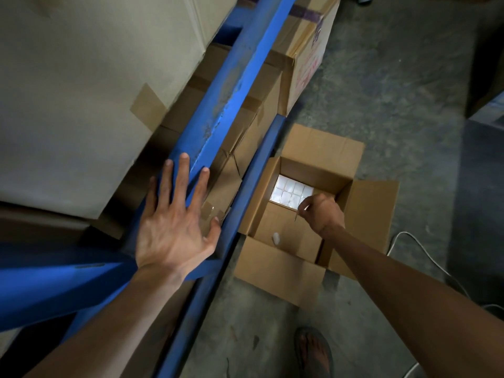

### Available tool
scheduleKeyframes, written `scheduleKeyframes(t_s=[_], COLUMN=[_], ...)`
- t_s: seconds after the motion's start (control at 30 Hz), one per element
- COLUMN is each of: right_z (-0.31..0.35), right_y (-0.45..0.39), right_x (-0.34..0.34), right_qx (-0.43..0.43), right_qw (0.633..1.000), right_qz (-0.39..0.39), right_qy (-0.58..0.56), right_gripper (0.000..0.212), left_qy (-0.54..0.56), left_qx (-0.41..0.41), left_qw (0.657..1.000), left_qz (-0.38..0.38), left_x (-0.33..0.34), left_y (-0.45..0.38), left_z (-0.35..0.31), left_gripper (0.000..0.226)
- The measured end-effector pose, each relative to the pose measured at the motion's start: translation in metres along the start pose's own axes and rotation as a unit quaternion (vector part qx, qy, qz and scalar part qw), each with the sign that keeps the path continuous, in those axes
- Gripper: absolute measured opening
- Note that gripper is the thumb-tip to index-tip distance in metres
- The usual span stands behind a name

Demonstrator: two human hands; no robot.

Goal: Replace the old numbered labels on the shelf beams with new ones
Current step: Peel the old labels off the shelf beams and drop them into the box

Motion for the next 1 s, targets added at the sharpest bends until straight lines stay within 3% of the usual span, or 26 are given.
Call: scheduleKeyframes(t_s=[0.17,0.37,0.7,1.0], right_z=[0.045,0.119,0.243,0.348], right_y=[0.02,0.073,0.204,0.381], right_x=[-0.02,-0.084,-0.226,-0.275], right_qx=[-0.103,-0.194,-0.313,-0.415], right_qw=[0.989,0.958,0.906,0.839], right_qz=[0.014,0.029,-0.035,-0.039], right_qy=[-0.105,-0.21,-0.284,-0.351], right_gripper=[0.013,0.02,0.026,0.022], left_qy=[0.014,0.12,0.22,0.189], left_qx=[-0.002,-0.011,-0.05,-0.118], left_qw=[1.0,0.989,0.974,0.964], left_qz=[0.008,0.083,-0.014,-0.145], left_x=[-0.004,-0.028,-0.186,-0.321], left_y=[0.002,0.022,0.1,0.236], left_z=[0.001,0.0,0.013,0.093], left_gripper=[0.089,0.086,0.067,0.057])
Point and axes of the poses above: each hand's wrist, its own y-axis away from the middle knuckle, its own x-axis out of the palm, z = x × y, the point moved 8 cm from there along -y, towards the middle knuckle, and after that the axes turned 10 degrees about -x, right-handed, at the moved point
